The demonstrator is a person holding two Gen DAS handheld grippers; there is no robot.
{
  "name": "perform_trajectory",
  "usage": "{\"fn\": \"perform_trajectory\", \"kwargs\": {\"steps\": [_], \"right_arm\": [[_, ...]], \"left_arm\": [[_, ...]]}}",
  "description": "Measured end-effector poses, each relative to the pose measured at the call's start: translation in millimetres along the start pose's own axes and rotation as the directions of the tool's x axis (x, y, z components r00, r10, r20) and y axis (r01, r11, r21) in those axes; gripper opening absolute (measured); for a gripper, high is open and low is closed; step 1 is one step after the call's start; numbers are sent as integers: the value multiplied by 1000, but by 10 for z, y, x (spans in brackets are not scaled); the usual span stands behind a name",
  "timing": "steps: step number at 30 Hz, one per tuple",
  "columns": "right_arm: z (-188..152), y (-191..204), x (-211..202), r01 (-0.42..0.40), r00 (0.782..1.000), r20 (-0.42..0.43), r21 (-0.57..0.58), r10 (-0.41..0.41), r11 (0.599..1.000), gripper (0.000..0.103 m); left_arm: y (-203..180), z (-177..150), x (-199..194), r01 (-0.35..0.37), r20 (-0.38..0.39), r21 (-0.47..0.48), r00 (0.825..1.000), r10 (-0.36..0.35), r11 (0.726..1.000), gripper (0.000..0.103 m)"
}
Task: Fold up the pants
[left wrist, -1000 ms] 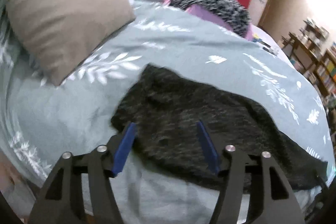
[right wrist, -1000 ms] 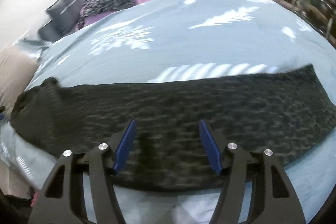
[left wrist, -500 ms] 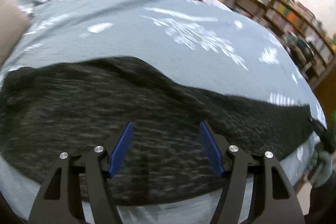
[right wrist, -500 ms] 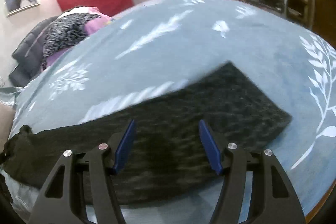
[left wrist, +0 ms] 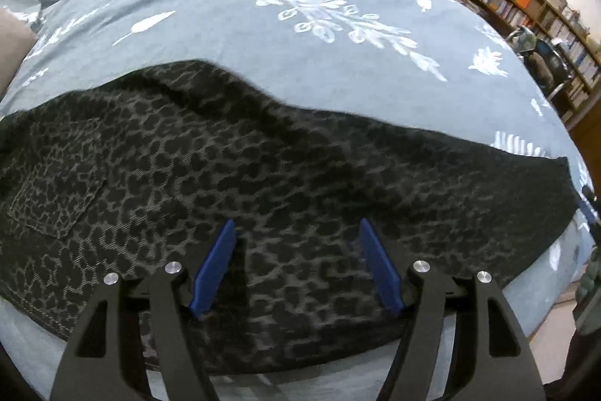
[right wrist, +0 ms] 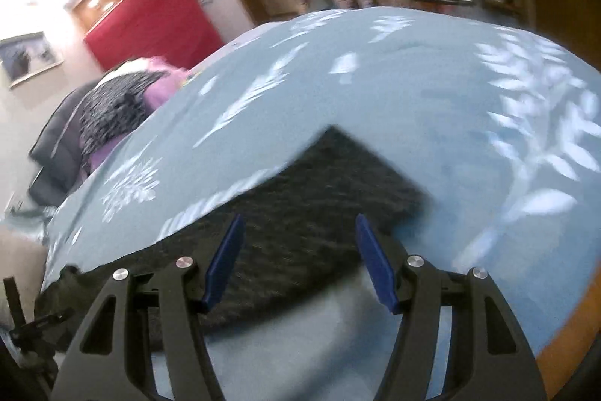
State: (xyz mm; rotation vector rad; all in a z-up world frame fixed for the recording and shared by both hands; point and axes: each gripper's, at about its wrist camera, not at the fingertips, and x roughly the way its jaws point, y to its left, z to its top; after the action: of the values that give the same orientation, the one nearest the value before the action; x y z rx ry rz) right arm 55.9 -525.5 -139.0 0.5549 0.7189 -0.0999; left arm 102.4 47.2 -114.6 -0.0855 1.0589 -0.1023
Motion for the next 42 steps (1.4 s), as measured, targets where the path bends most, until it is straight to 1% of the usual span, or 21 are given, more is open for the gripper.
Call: {"fn": "perform_trajectory", "kwargs": {"steps": [3,4,5,7,11,14,17,21,26,28,30,31,32,34,35,36,37,38,39,41,42], "right_arm": [[-48,-174,-81,58,998,-15,25,-58,998,64],[-76,-241,-90,76,997,-24,39,-75,996,64],[-100,-300,-87,73,997,-35,60,-71,996,64],[-141,-414,-51,35,998,-53,121,-29,992,64],[-118,-483,48,-35,998,-44,198,45,980,65],[-50,-465,115,-66,997,-19,199,72,978,65],[-1,-451,255,-72,997,-17,206,77,976,65],[60,-483,321,-102,995,16,232,101,967,65],[178,-664,455,-218,976,57,333,212,917,64],[184,-670,478,-232,973,57,337,226,913,63],[161,-633,476,-245,968,42,336,246,910,56],[117,-601,480,-274,959,23,337,284,901,55],[85,-561,481,-286,954,8,328,300,901,54],[46,-492,457,-264,961,-4,278,276,924,49],[46,-518,462,-265,961,2,290,276,920,46],[40,-567,470,-269,960,15,323,279,907,38],[31,-657,475,-265,962,38,380,272,886,34],[22,-713,482,-272,960,57,420,274,865,34],[14,-715,500,-270,961,62,438,271,858,34],[37,-589,514,-247,966,33,385,255,889,34],[66,-531,513,-253,964,17,355,264,900,34]], "left_arm": [[-208,42,-33,21,15,47,1000,-21,999,70],[-285,52,-32,29,19,61,999,-30,998,73],[-365,44,-34,39,24,75,999,-40,996,74],[-527,61,-40,64,30,112,997,-68,992,74],[-807,77,-31,97,23,178,994,-103,979,74],[-1009,73,32,116,7,223,993,-121,968,74],[-1154,60,173,133,-21,259,991,-132,957,74],[-1195,52,371,131,-56,243,991,-121,961,74],[-1182,27,458,122,-57,241,992,-112,963,77],[-1180,25,465,121,-55,241,992,-111,963,77],[-1175,16,462,120,-52,238,992,-111,964,77],[-1175,19,466,120,-51,236,992,-111,964,78],[-1177,19,468,120,-51,235,993,-111,965,78],[-1184,20,474,118,-49,235,993,-109,965,78],[-1183,21,475,118,-49,237,993,-109,964,78],[-1182,20,474,118,-49,239,993,-110,964,78],[-1184,21,474,119,-49,239,993,-110,964,78],[-1183,20,472,119,-49,240,993,-110,963,78],[-1183,17,473,119,-49,240,993,-110,963,78],[-1186,14,480,117,-49,241,993,-109,963,79],[-1187,14,481,117,-48,241,993,-109,963,79]]}}
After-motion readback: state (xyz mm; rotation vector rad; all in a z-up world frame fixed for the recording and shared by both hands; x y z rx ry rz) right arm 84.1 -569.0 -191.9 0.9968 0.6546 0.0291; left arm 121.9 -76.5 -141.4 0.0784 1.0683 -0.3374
